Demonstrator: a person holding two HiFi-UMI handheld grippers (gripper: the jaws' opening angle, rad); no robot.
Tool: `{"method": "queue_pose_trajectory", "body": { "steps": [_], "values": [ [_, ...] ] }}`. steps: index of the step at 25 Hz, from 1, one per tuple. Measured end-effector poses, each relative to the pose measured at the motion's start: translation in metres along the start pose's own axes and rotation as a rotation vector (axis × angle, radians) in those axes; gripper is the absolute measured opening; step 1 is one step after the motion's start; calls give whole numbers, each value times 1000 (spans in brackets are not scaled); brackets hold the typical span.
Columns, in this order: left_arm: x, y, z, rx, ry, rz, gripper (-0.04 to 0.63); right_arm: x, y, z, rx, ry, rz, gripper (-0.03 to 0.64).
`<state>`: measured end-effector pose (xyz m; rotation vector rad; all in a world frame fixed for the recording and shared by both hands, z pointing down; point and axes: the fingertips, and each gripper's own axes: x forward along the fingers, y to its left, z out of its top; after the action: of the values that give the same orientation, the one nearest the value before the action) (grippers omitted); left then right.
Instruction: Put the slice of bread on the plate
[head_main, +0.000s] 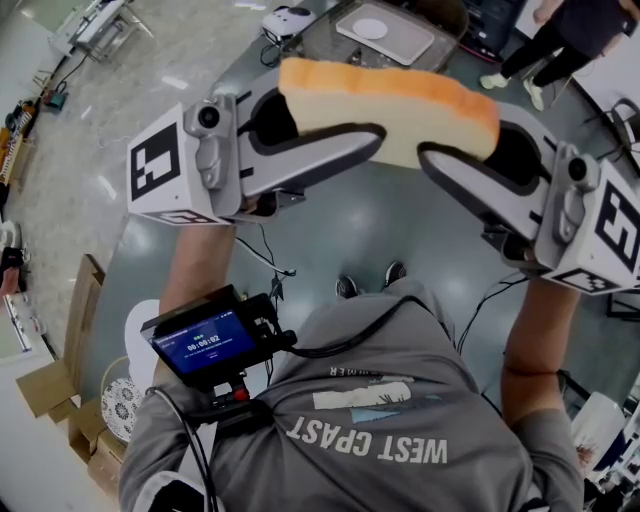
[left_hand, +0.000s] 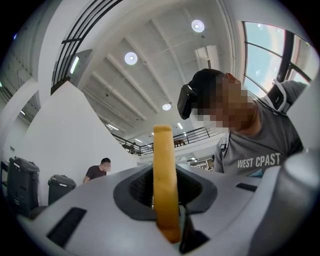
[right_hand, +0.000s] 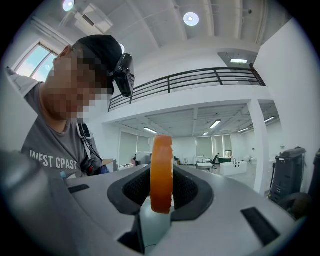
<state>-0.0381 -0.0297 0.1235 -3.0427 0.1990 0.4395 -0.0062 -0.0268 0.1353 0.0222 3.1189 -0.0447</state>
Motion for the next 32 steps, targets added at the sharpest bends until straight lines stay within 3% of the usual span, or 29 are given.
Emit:
{"method": "queue_pose_trajectory", "body": {
  "steps": [10, 32],
  "values": [
    [1, -4, 0, -7, 16, 38, 91, -6, 2, -6, 41, -11, 20, 94],
    [6, -14, 2, -16, 54, 123, 92, -6, 12, 3, 28, -42, 100, 94]
  ]
}}
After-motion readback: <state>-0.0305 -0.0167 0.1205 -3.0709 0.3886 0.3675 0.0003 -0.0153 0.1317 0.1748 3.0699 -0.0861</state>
